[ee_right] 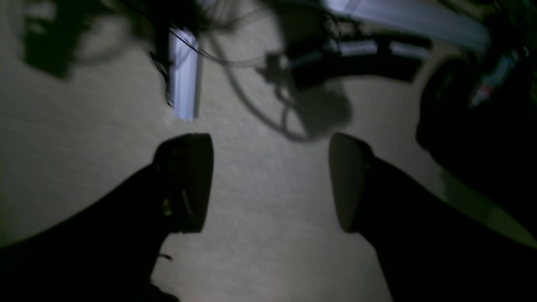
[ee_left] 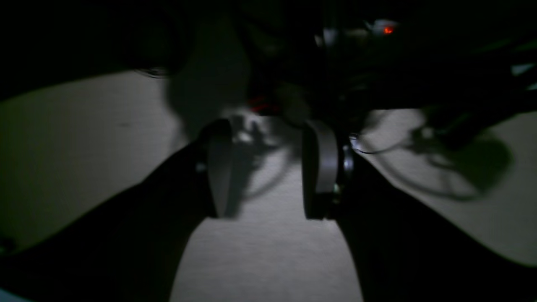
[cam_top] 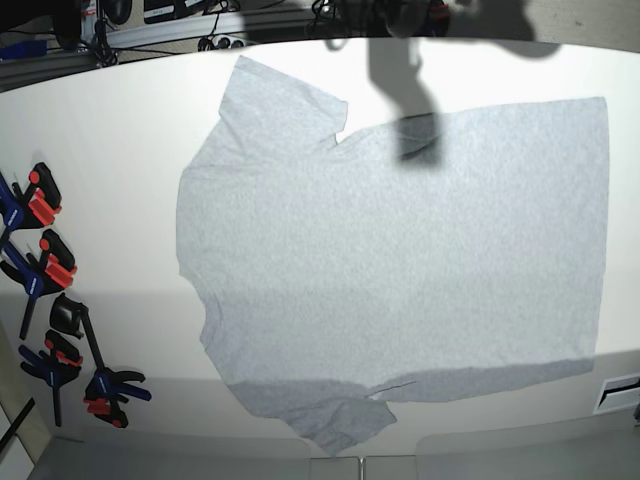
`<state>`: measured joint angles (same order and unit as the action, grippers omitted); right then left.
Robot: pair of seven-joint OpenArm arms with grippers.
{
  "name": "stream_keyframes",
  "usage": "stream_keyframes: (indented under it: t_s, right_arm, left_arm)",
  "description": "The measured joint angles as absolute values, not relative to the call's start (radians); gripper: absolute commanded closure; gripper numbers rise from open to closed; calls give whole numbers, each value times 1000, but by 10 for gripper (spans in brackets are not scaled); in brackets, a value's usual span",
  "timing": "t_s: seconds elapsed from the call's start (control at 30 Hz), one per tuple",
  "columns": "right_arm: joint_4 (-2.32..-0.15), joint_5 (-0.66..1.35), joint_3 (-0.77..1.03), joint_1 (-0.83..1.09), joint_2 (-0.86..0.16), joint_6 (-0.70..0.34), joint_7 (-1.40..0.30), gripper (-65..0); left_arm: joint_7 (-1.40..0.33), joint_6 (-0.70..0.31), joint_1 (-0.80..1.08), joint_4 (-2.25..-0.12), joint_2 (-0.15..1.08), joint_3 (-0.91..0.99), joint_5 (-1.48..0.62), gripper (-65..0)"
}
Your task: Fold the T-shirt properly
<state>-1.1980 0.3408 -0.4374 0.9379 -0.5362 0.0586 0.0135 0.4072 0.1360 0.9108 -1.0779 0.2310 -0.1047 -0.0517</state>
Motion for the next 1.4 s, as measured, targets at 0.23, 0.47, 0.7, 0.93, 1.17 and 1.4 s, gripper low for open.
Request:
stream_keyframes:
  t_s: [0.23,0.47,0.7,0.93,1.17,1.4]
  right_arm:
    - [-1427,287,-290,1060,-550,73,-218,-402]
    - [-1689,288,-131,1147,-551,73,-455,-402]
    - [-1916,288,-55,1177,-552,62,-570,-402]
    - [-2011,286,-49,1180,-554,11,-602,-402]
    - [-2085,178,-49,1179,-554,7,-633,-402]
    - [-2204,-65,-49,1078,-554,3,-667,-402]
  left_arm:
    - [386,479,1048,-1306,234,-106,-56,-256]
    - [266,662,1151,-1571,232,-104,11,-256]
    - [-273,662,1155,-1752,231,-105,384,-256]
    - [-739,672,1156,-2000,231,-105,672,-256]
    - [-889,603,1158,-2225,243,-106,801,-256]
    - [-796,537,1111,-2240,317,-106,799,-256]
